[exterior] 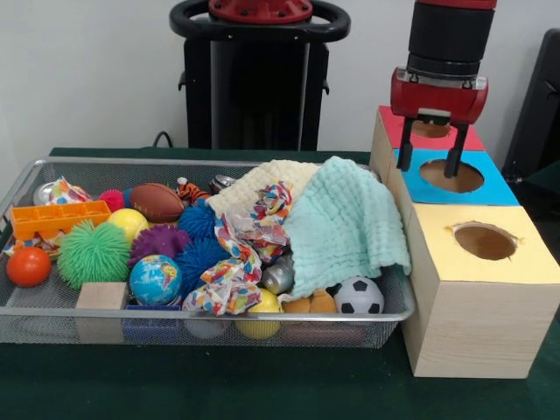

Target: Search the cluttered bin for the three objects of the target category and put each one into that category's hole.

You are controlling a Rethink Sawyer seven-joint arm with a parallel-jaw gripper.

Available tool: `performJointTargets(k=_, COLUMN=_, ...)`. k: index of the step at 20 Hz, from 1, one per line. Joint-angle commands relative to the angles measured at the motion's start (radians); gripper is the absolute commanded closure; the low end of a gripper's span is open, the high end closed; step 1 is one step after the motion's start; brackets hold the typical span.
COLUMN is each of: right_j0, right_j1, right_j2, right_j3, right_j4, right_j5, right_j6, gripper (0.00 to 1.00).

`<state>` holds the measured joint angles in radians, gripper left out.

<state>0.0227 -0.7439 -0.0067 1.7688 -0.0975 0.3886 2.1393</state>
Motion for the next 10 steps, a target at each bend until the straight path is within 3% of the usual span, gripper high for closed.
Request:
performJointTargets(k=1, right_j0=-0.077, right_j1=-0.03, right_j2=0.035, right_j3=0.022, right_j4=0.077, right_j5=0.145, right_j6=0.104, gripper=0.0)
performJointTargets(k=4, right_j0=-0.118, right_j1=-0.069, right_j2=0.035, right_j3=-0.008, right_j4=0.076, right_j5=0.163, right_j6=0.057, gripper=0.0)
performJointTargets(k=10, right_j0=-0.217, right_j1=-0.08, right_j2=0.068, right_j3=-0.073, right_j4=0.051, right_j5=0.186, right_j6=-0.03, gripper=0.0)
